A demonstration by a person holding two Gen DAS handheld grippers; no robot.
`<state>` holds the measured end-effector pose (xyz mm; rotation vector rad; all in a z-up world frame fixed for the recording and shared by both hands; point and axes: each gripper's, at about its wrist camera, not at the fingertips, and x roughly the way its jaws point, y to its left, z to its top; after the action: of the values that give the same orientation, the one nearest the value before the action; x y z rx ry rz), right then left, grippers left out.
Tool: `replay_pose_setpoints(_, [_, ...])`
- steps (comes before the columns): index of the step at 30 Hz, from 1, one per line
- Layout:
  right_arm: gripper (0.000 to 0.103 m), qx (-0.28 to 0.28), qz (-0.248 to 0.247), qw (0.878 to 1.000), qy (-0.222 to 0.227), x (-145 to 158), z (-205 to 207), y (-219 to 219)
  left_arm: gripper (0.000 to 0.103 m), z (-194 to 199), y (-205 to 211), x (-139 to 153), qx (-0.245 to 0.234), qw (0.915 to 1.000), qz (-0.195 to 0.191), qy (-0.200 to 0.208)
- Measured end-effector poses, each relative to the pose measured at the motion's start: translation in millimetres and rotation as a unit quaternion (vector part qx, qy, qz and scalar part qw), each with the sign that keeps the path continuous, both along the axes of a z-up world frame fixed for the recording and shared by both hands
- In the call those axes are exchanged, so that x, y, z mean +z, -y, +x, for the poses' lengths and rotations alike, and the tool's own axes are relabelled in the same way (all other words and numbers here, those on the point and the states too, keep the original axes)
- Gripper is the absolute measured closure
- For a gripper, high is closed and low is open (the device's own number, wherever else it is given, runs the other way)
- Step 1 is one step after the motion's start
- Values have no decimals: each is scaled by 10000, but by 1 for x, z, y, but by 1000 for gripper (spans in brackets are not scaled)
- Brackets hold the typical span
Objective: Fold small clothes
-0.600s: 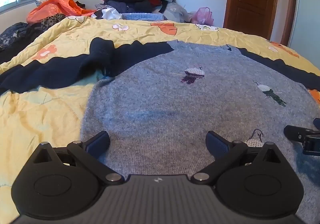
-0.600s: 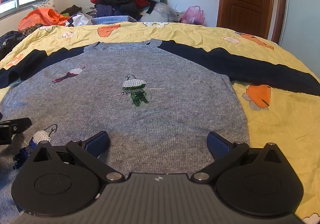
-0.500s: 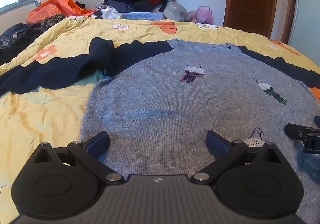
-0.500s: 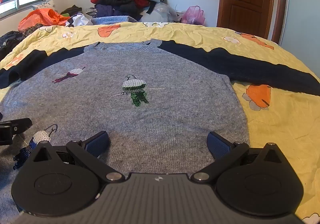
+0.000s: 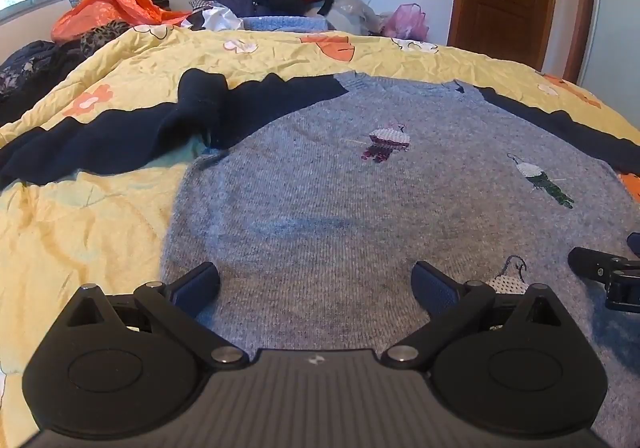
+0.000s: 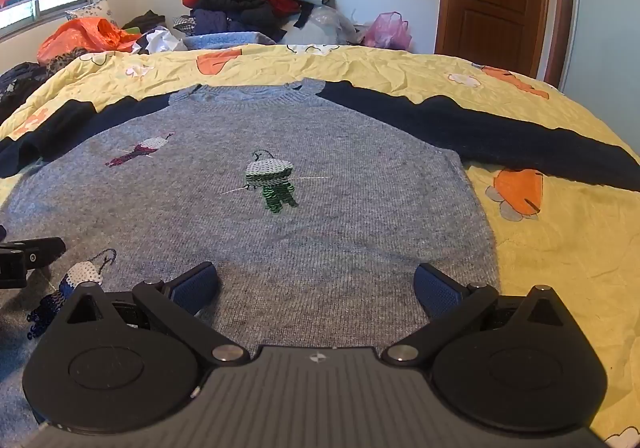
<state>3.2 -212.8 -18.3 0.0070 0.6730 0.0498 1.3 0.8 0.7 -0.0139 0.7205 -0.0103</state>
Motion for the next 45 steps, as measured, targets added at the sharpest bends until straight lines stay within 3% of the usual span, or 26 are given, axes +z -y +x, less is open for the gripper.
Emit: replay_pose_setpoints(45, [0, 0, -5, 10000, 1, 0, 1, 0, 0, 0, 3, 2, 41, 10000, 90, -5])
